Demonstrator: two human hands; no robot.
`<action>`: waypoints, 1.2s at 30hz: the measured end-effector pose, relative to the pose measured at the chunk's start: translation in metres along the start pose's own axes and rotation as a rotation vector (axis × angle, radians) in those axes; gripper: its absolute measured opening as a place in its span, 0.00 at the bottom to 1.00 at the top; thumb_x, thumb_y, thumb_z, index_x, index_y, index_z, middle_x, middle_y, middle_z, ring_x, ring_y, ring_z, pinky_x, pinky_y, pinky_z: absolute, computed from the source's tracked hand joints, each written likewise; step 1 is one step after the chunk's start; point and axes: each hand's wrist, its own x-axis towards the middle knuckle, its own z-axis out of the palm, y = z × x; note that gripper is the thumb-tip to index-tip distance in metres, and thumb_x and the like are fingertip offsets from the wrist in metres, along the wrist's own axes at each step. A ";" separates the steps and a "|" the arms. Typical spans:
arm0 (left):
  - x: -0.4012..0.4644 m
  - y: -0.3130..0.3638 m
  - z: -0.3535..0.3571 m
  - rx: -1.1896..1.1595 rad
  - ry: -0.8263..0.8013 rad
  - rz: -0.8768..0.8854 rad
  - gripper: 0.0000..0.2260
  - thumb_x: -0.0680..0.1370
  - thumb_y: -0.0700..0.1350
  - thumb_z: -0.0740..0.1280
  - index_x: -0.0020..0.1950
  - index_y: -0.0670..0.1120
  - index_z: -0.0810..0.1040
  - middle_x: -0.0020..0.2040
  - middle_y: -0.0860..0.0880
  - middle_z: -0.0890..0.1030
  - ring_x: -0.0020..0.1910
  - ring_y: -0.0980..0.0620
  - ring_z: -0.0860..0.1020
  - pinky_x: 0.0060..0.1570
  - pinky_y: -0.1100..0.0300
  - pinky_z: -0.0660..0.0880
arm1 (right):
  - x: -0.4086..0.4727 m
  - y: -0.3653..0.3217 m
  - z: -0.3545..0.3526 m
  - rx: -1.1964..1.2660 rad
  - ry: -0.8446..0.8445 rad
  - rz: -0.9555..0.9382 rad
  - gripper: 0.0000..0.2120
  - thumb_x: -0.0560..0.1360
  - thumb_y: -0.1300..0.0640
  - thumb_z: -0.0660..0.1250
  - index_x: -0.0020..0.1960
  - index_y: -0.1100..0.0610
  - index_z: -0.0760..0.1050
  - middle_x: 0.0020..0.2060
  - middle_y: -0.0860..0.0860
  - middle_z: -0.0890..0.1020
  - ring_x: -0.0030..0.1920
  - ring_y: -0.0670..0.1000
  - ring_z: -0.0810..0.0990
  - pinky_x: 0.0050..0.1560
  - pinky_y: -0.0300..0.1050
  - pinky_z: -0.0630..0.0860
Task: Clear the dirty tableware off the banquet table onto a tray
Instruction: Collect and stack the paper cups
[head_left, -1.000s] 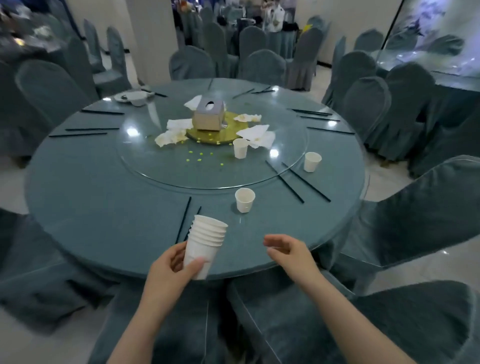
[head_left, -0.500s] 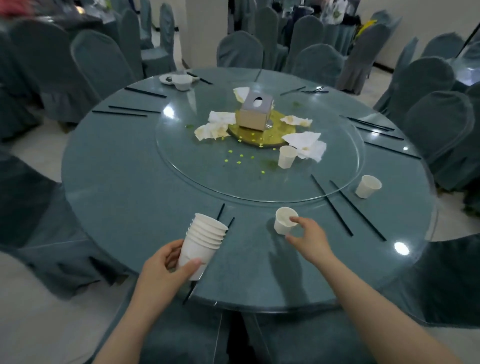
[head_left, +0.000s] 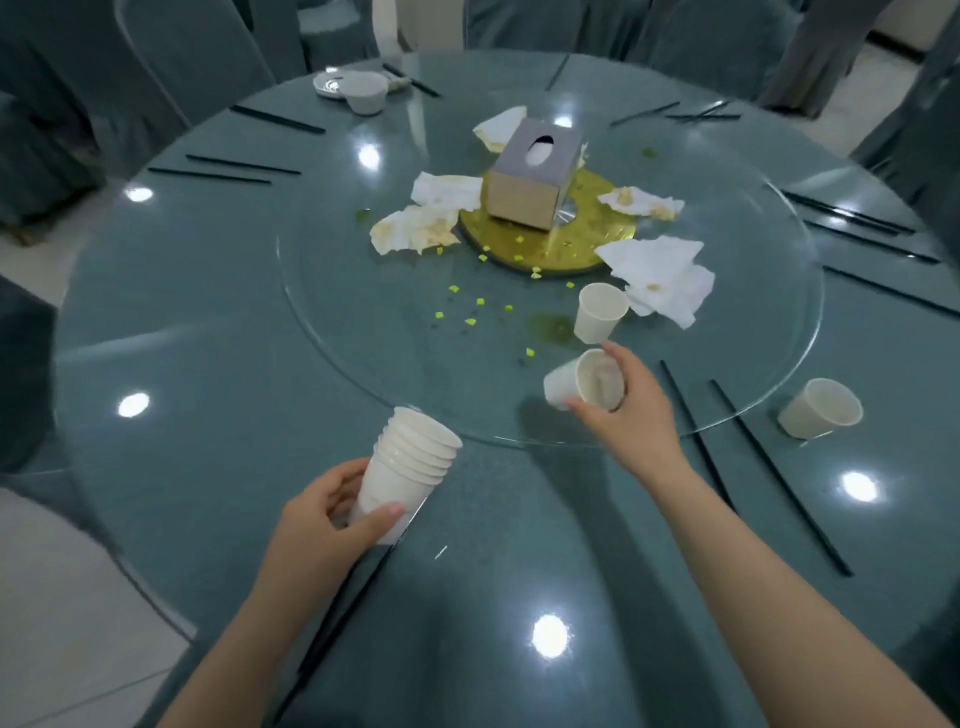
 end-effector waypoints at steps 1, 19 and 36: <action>0.007 0.005 0.005 -0.013 0.015 -0.004 0.18 0.70 0.40 0.75 0.55 0.56 0.78 0.51 0.59 0.83 0.50 0.64 0.80 0.50 0.68 0.73 | 0.017 -0.004 -0.005 0.030 0.051 -0.031 0.37 0.63 0.46 0.74 0.70 0.48 0.67 0.60 0.39 0.73 0.57 0.37 0.69 0.56 0.32 0.63; 0.053 0.036 0.060 -0.055 0.000 -0.023 0.17 0.70 0.39 0.75 0.56 0.51 0.78 0.51 0.54 0.84 0.50 0.58 0.82 0.51 0.62 0.75 | 0.110 0.032 0.000 -0.282 -0.209 -0.046 0.32 0.68 0.59 0.70 0.70 0.50 0.64 0.67 0.54 0.65 0.62 0.56 0.72 0.56 0.46 0.71; 0.055 0.060 0.127 -0.041 -0.180 0.072 0.19 0.70 0.38 0.75 0.58 0.48 0.78 0.51 0.55 0.83 0.48 0.64 0.80 0.43 0.73 0.74 | 0.014 0.110 -0.137 -0.156 0.602 -0.001 0.31 0.68 0.65 0.74 0.67 0.58 0.67 0.63 0.60 0.71 0.60 0.46 0.65 0.56 0.19 0.55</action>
